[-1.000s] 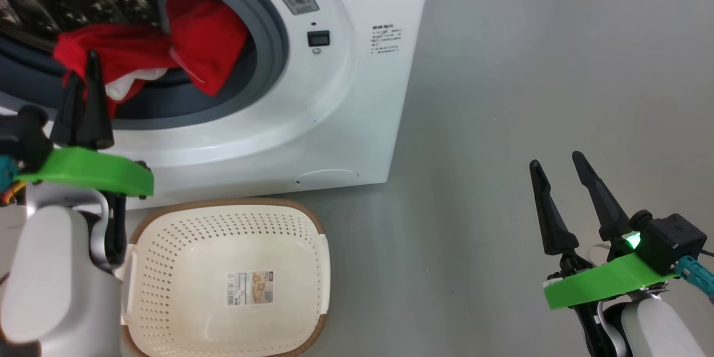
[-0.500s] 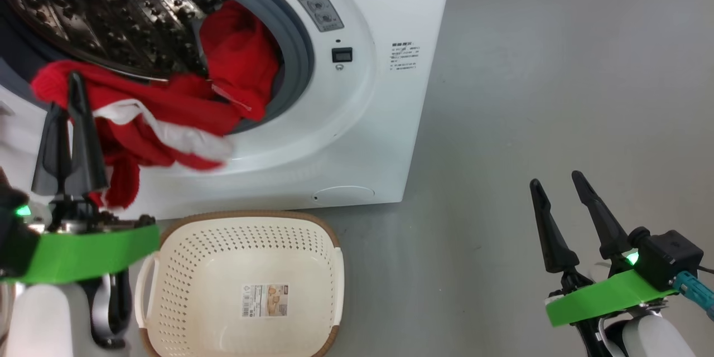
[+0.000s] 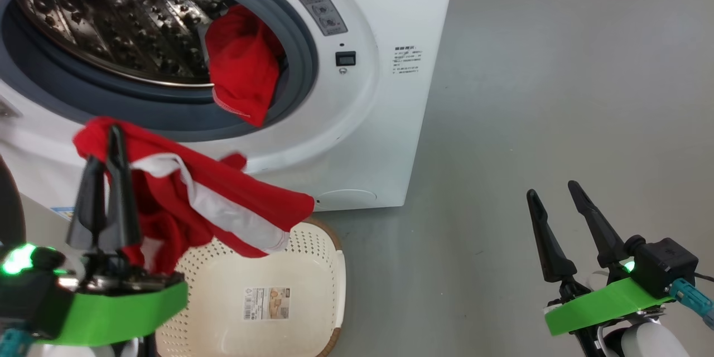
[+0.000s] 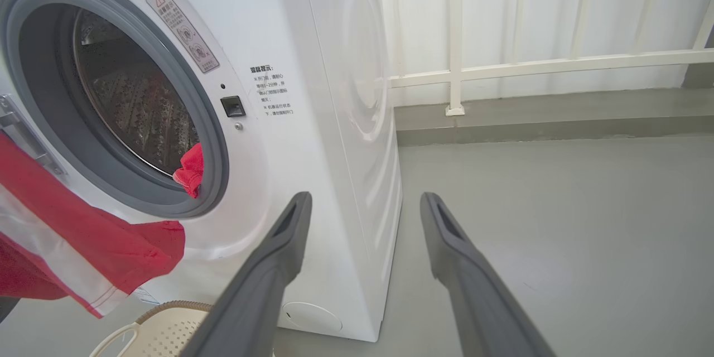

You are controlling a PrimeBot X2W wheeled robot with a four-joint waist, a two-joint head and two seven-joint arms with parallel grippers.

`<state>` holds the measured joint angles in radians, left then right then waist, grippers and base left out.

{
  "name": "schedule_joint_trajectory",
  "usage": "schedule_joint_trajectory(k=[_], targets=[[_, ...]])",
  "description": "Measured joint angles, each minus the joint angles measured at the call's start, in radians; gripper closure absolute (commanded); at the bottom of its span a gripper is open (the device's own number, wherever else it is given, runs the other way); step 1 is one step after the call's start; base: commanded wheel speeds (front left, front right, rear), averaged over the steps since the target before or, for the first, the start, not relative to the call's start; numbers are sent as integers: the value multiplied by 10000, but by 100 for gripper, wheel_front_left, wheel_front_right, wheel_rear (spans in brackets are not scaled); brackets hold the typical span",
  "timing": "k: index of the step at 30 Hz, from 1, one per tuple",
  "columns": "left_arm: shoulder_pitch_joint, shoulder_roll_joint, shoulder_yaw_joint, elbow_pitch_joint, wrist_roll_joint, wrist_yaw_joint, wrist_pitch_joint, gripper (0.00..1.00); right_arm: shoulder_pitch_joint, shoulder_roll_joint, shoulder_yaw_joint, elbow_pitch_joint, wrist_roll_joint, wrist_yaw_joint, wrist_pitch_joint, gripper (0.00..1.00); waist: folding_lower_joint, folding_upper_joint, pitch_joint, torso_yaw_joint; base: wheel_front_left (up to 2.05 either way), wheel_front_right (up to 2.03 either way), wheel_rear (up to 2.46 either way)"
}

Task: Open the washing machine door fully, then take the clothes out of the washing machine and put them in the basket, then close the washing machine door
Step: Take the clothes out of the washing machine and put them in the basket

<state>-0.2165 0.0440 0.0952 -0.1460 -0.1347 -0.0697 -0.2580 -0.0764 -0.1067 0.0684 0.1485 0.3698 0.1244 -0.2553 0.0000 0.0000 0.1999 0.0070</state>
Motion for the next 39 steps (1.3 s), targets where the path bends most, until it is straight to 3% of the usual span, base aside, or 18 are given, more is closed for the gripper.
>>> schedule_joint_trajectory(k=[7, 15, 30, 39], targets=[[577, -29, -681, 1509, -303, 0, 10, 100, -2, -84, 36, -35, 2, 0, 0, 0, 0, 0, 244, -75, 0, 0, 0], [345, -33, -667, 4169, -410, -13, 13, 100, -181, -84, 73, -75, 2, 0, 0, 0, 0, 0, 764, -200, 0, 0, 0], [-2522, 73, -752, 9762, 313, -378, 17, 100, -1150, -8, 109, -242, 2, 0, -2, 0, 0, 0, 2220, -592, 0, 0, 0], [-4010, 364, -901, 12155, 537, -453, 17, 100, -1790, 111, 123, -384, 0, 0, -2, 0, 0, 0, 3302, -942, 0, 0, 0]])
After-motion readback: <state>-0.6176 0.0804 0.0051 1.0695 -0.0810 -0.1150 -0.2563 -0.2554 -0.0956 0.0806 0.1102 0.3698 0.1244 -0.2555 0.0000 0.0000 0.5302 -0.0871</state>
